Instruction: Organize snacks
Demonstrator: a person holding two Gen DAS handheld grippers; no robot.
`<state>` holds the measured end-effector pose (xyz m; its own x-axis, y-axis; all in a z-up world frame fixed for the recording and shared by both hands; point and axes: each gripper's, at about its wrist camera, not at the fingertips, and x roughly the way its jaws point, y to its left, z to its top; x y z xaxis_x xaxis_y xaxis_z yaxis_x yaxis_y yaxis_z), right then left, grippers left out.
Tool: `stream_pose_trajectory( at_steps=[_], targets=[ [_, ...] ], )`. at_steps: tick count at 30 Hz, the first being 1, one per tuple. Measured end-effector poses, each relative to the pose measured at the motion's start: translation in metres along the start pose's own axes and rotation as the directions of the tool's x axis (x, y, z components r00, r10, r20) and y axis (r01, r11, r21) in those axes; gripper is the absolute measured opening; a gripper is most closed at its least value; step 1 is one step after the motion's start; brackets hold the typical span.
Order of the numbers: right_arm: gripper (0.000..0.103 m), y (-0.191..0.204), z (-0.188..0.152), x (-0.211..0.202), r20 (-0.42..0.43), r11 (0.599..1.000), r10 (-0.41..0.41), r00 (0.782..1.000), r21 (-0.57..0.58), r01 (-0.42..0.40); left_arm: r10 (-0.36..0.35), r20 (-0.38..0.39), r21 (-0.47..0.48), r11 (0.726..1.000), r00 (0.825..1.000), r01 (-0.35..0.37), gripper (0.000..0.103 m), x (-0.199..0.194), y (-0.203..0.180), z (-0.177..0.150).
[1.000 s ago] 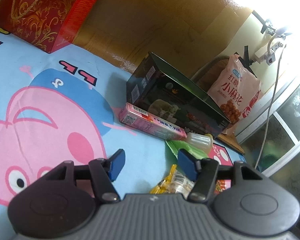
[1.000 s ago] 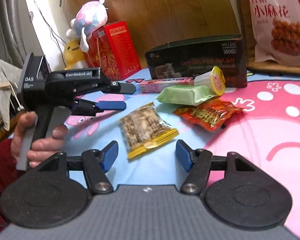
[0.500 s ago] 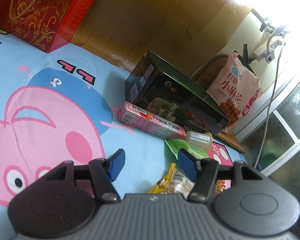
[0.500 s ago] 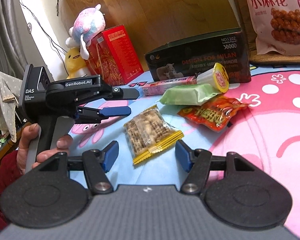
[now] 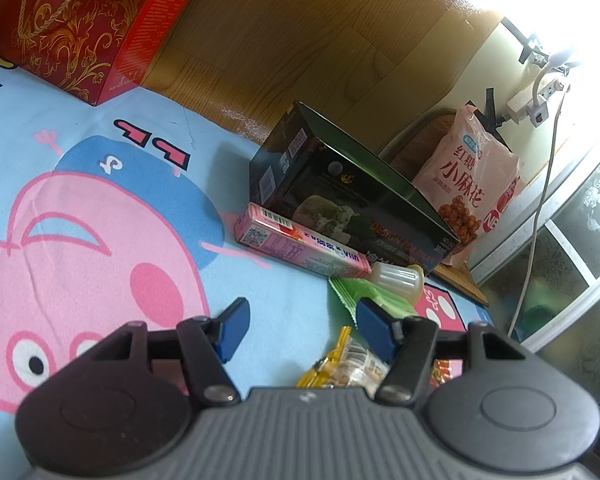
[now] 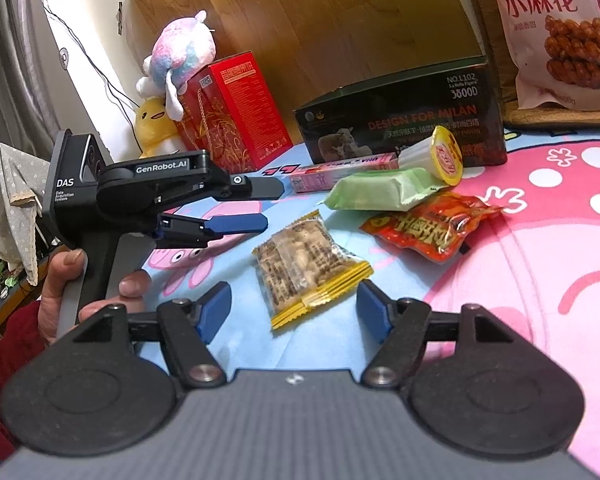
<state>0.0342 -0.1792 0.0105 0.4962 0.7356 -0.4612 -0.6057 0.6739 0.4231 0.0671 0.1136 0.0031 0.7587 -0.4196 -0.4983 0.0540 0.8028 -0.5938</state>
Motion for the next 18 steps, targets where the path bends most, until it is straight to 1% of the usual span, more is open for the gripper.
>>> stream_pose_trajectory(
  at_steps=[6,9,18],
  targets=[
    [0.071,0.0005,0.0002,0.0003,0.000,1.000,-0.004,1.000,-0.006,0.004,-0.004,-0.001,0.001,1.000,1.000,0.004,0.060,-0.0002,-0.0005,-0.0005],
    [0.071,0.0002,0.0005,0.0005,-0.001,1.000,-0.004,1.000,-0.006,0.004,-0.007,-0.001,0.001,1.000,1.000,0.007,0.062,-0.0005,-0.0007,-0.0007],
    [0.071,0.0008,0.0004,0.0006,-0.001,1.000,-0.005,1.000,-0.007,0.005,-0.007,-0.001,0.002,1.000,1.000,0.007,0.062,-0.0005,-0.0008,-0.0006]
  ],
)
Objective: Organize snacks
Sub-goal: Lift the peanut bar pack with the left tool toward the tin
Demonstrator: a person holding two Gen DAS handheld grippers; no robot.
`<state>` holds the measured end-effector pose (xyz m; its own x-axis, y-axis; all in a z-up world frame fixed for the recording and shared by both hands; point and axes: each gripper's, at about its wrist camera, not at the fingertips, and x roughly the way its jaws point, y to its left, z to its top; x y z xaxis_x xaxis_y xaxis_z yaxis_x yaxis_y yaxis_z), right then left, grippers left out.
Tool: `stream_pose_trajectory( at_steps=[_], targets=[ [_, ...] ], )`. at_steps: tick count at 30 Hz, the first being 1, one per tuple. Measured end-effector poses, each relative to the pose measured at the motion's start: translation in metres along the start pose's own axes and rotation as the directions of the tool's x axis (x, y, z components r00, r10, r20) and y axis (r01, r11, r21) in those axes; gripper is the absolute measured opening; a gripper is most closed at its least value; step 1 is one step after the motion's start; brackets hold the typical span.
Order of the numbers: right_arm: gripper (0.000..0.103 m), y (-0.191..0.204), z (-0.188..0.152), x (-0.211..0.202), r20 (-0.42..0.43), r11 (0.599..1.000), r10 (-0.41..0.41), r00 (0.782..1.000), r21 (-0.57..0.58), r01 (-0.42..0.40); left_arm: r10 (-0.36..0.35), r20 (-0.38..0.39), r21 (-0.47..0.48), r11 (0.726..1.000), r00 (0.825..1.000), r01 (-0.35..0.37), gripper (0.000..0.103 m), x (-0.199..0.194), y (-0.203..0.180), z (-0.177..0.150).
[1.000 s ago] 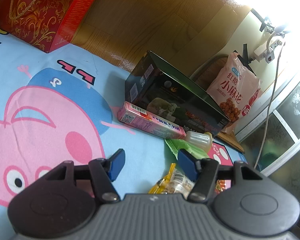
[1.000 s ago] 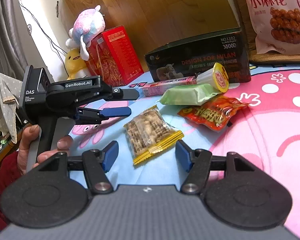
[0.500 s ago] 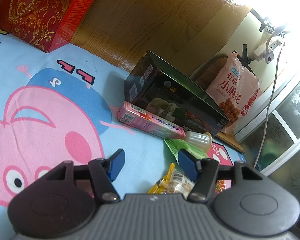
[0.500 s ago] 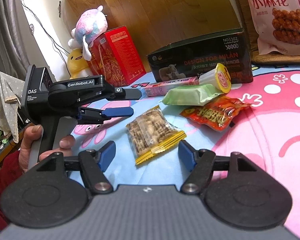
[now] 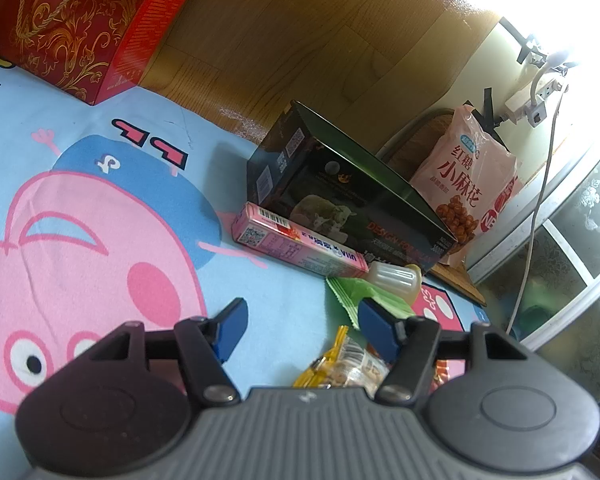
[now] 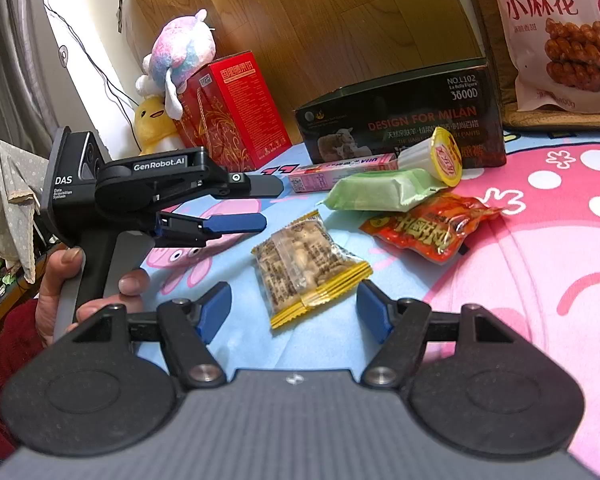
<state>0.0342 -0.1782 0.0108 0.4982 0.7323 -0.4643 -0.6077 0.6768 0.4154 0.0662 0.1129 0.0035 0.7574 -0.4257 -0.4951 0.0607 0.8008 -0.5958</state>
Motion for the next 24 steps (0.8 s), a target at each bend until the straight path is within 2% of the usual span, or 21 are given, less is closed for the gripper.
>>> stream_pose_trajectory(
  at_steps=[13,24],
  targets=[
    [0.071,0.001,0.000,0.001,-0.001,1.000,-0.001,1.000,-0.003,0.001,-0.023,-0.020,0.022,0.999,1.000,0.024,0.062,0.003,-0.003,-0.001],
    [0.071,0.006,0.000,0.003,-0.013,0.999,-0.004,1.000,-0.049,0.003,-0.147,-0.135,0.096,0.982,0.980,0.160,0.063,0.013,-0.019,-0.011]
  ],
)
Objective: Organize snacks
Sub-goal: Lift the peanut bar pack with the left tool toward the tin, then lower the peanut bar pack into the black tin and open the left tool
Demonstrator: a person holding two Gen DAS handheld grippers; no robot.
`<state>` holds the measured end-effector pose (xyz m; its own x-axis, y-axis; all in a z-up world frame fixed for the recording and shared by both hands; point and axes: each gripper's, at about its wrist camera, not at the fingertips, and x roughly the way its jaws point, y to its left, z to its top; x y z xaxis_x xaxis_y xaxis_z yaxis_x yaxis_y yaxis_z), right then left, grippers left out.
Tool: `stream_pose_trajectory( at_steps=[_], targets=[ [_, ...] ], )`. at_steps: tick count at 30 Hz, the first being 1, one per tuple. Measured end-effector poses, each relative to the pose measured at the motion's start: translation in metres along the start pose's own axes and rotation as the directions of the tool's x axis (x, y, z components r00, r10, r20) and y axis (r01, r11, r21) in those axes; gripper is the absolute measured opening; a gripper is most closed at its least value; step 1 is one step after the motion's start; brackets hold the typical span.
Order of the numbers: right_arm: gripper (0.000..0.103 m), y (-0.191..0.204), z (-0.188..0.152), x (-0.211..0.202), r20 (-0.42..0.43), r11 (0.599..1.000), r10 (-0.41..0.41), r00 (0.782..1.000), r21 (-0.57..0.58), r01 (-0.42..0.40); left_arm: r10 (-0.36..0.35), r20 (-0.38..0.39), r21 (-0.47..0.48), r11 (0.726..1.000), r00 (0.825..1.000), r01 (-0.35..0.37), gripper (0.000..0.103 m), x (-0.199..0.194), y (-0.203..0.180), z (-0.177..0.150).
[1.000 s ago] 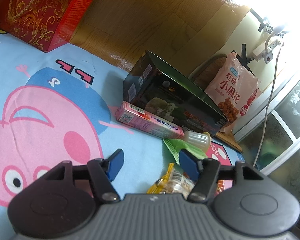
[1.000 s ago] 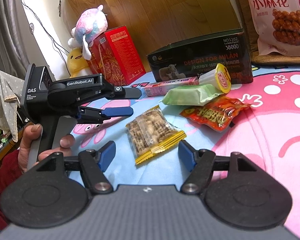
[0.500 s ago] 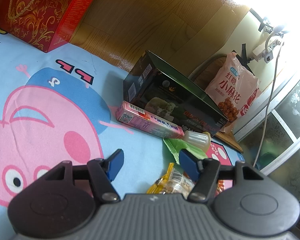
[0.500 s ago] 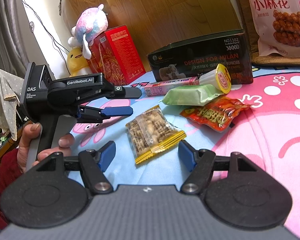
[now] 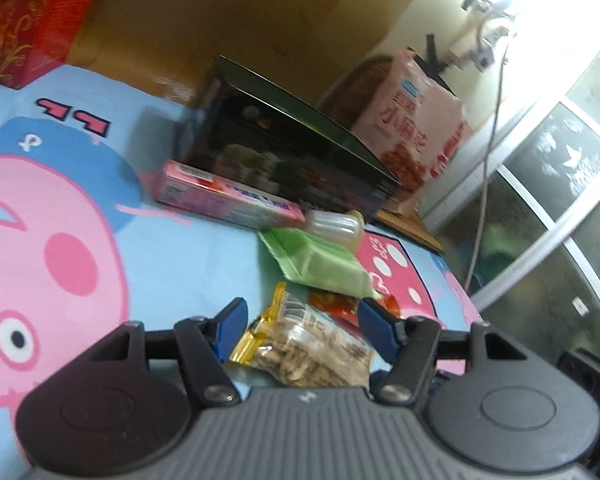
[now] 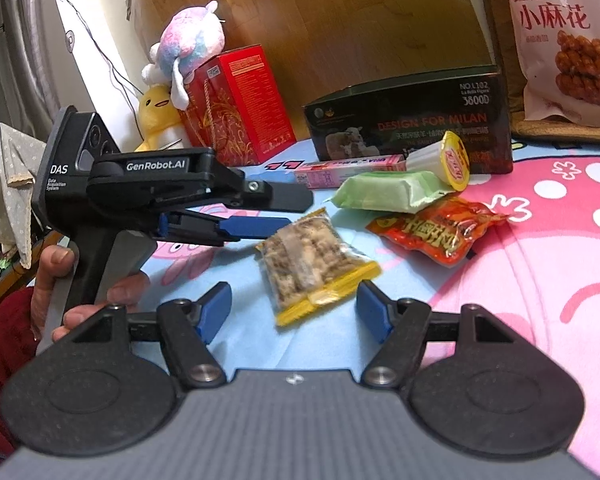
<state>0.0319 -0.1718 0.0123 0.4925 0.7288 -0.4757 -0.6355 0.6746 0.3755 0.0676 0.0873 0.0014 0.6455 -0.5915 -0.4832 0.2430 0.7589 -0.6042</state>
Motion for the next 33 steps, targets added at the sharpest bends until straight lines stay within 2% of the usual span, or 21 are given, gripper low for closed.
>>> stream_pose_trajectory(
  at_steps=[5,8,11,14,18,20,22,24,26,29,33],
  targets=[
    [0.064,0.002,0.000,0.001,-0.001,1.000,-0.009,1.000,-0.014,0.009,-0.026,0.015,-0.040,0.999,1.000,0.027,0.063,-0.005,0.007,0.002],
    [0.064,0.001,0.000,0.001,-0.001,1.000,-0.012,1.000,-0.014,0.012,-0.016,0.065,-0.094,0.995,0.998,0.022,0.063,-0.014,0.017,0.007],
    [0.064,0.001,0.000,0.000,-0.001,1.000,-0.014,1.000,-0.017,0.014,-0.010,0.075,-0.125,0.992,0.997,0.019,0.063,-0.016,0.024,0.009],
    [0.064,0.000,0.000,0.001,-0.002,1.000,-0.015,1.000,-0.014,0.015,-0.020,0.050,-0.104,0.994,0.999,0.025,0.063,-0.011,0.020,0.008],
    [0.064,0.000,0.001,0.002,-0.003,1.000,-0.020,1.000,-0.006,0.020,-0.053,-0.022,-0.050,0.997,0.998,0.051,0.063,0.001,0.009,0.003],
    [0.064,0.001,0.002,0.003,-0.001,1.000,-0.026,1.000,-0.004,0.026,-0.034,-0.028,0.002,0.999,0.999,0.034,0.062,0.002,0.001,-0.001],
    [0.060,0.004,0.003,0.005,-0.003,0.999,-0.043,0.999,-0.018,0.043,-0.051,-0.043,0.009,0.999,0.998,0.051,0.062,0.003,-0.003,-0.003],
    [0.041,0.009,0.004,0.009,-0.005,0.995,-0.090,0.996,-0.053,0.089,-0.053,-0.047,-0.008,0.999,0.997,0.053,0.058,0.001,-0.004,-0.006],
    [0.033,0.012,0.003,0.010,0.001,0.989,-0.132,0.991,-0.069,0.132,-0.045,-0.045,-0.036,0.998,0.998,0.044,0.056,-0.003,-0.004,-0.009],
    [0.029,0.011,0.003,0.008,0.013,0.988,-0.137,0.990,-0.073,0.138,-0.049,-0.017,-0.070,0.996,0.999,0.048,0.055,-0.013,-0.008,-0.013],
    [0.028,0.018,0.010,-0.004,0.090,0.982,-0.128,0.988,-0.127,0.139,-0.041,0.024,-0.053,0.998,0.999,0.042,0.055,-0.020,-0.024,-0.003]
  ],
)
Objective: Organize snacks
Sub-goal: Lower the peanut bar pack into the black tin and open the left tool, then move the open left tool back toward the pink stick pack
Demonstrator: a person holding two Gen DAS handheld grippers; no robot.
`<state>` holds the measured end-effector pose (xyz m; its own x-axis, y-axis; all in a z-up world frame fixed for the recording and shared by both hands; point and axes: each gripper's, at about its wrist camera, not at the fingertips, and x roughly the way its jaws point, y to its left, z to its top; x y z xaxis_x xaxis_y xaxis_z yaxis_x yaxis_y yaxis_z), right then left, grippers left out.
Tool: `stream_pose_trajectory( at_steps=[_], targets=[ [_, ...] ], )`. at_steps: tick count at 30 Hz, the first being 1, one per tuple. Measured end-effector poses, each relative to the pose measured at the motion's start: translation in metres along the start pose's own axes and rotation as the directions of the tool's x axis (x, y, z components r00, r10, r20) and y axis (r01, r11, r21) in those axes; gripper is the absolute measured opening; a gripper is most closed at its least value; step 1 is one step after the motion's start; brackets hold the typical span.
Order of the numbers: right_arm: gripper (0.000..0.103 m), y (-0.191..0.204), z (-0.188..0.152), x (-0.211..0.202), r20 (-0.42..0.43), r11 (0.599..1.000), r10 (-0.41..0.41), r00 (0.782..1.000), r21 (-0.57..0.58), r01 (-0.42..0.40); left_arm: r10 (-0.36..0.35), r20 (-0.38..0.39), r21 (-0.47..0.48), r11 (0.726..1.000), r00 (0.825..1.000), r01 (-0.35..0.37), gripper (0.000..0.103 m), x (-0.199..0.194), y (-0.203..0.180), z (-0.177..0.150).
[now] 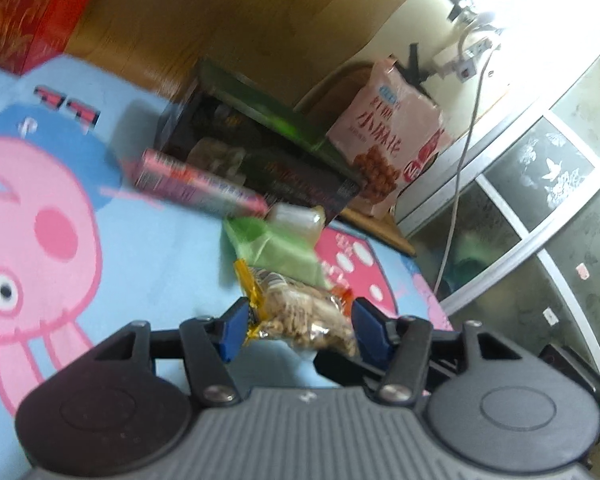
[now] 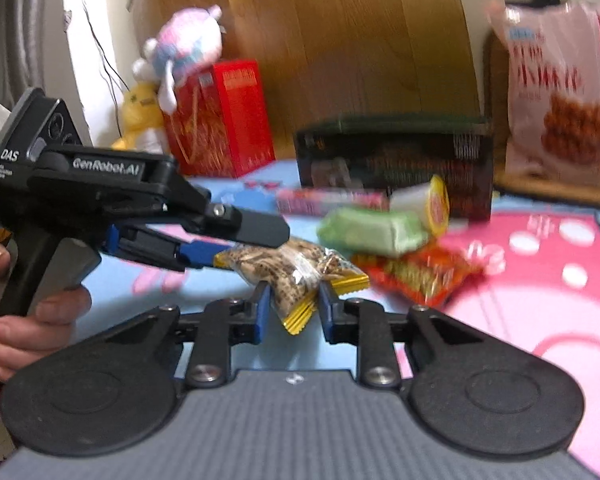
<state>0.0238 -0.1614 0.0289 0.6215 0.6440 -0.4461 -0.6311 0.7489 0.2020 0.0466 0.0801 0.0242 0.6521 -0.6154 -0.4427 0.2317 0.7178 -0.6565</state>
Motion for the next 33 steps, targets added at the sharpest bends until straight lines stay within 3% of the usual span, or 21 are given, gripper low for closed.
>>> stream_pose_trajectory(
  at_steps=[5,9,12,15,17,22,31,33],
  targets=[
    [0.028,-0.013,0.031,0.003,0.097,0.999,-0.006,0.995,-0.031,0.009,0.007,0.060,0.051,0.999,0.998,-0.010,0.055,0.009,-0.020,0.041],
    [0.028,-0.037,0.066,0.024,0.174,0.998,-0.025,0.984,-0.060,0.036,0.038,0.110,0.089,0.995,0.993,-0.048,0.055,0.037,-0.029,0.086],
    [0.034,-0.050,0.090,0.052,0.160,0.999,-0.034,0.986,-0.032,0.039,0.107,0.150,0.101,0.987,0.983,-0.123,0.055,0.065,-0.025,0.112],
    [0.041,-0.067,0.101,0.080,0.118,1.000,-0.020,0.993,-0.001,0.020,0.165,0.164,0.028,0.985,0.973,-0.172,0.055,0.076,-0.010,0.125],
    [0.041,-0.077,0.099,0.082,0.117,0.999,-0.029,0.993,0.034,0.025,0.140,0.181,-0.003,0.990,0.974,-0.142,0.055,0.069,-0.004,0.123],
    [0.046,-0.092,0.075,0.042,0.178,0.993,-0.012,0.984,0.120,-0.009,0.138,0.229,0.046,0.987,0.964,-0.152,0.055,0.034,-0.007,0.097],
    [0.047,-0.094,0.012,0.010,0.052,0.970,-0.039,0.998,0.240,0.025,0.133,0.132,-0.048,0.991,0.982,-0.128,0.056,0.021,0.010,0.043],
    [0.048,-0.089,0.009,0.000,0.072,0.970,-0.051,0.996,0.240,0.032,0.153,0.118,-0.064,0.987,0.981,-0.146,0.056,0.020,0.015,0.033]
  ],
)
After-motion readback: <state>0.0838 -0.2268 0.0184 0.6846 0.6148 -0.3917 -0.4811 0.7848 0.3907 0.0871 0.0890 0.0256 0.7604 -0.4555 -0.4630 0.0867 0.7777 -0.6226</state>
